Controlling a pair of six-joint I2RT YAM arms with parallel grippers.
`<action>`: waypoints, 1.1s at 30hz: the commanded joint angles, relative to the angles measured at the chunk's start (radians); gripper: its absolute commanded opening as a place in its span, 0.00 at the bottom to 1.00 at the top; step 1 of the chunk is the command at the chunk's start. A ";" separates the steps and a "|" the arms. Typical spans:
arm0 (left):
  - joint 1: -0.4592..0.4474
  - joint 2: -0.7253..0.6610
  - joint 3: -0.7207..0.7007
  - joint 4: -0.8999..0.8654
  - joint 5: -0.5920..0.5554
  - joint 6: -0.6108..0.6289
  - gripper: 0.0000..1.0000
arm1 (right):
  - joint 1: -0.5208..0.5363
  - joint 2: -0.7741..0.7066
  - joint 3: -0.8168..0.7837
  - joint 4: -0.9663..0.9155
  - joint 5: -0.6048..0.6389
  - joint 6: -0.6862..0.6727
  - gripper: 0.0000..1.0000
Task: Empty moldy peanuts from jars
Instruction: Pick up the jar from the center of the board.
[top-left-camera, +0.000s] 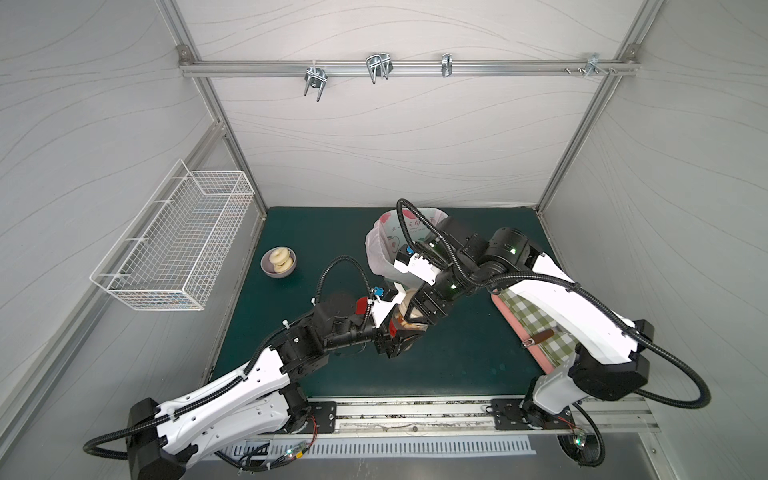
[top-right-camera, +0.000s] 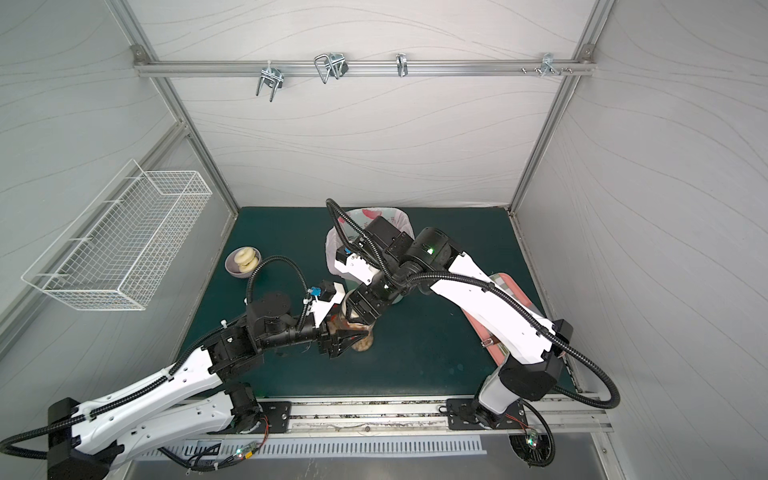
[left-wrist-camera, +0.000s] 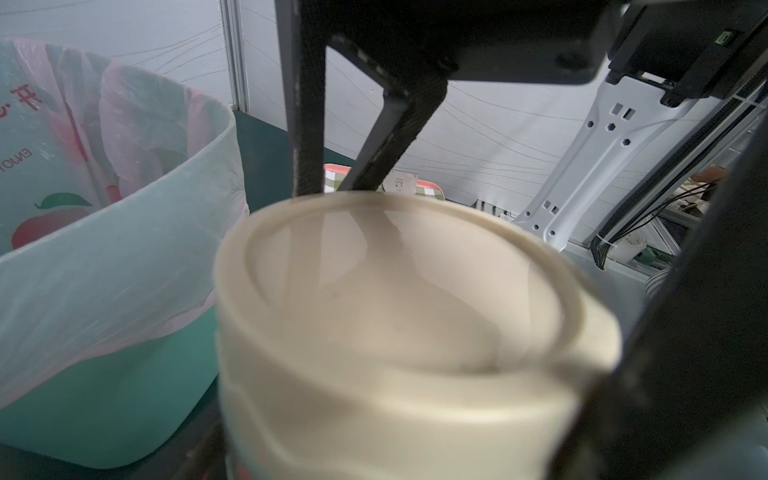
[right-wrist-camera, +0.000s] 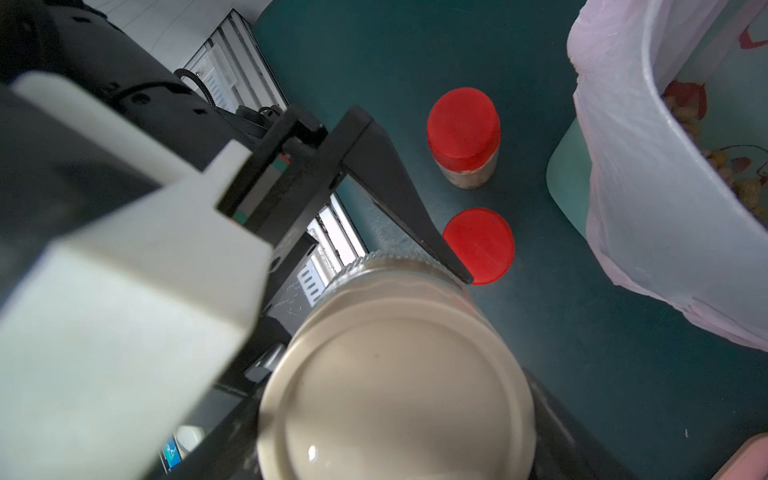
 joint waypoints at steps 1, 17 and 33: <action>0.005 0.004 0.048 0.046 -0.010 0.002 0.83 | 0.018 -0.005 0.036 0.002 -0.072 -0.015 0.39; 0.004 -0.024 0.035 0.083 -0.011 -0.041 0.14 | 0.018 -0.097 -0.068 0.107 -0.021 0.016 0.99; 0.006 -0.003 0.086 0.169 -0.210 -0.063 0.00 | -0.069 -0.313 -0.233 0.447 0.218 0.094 0.99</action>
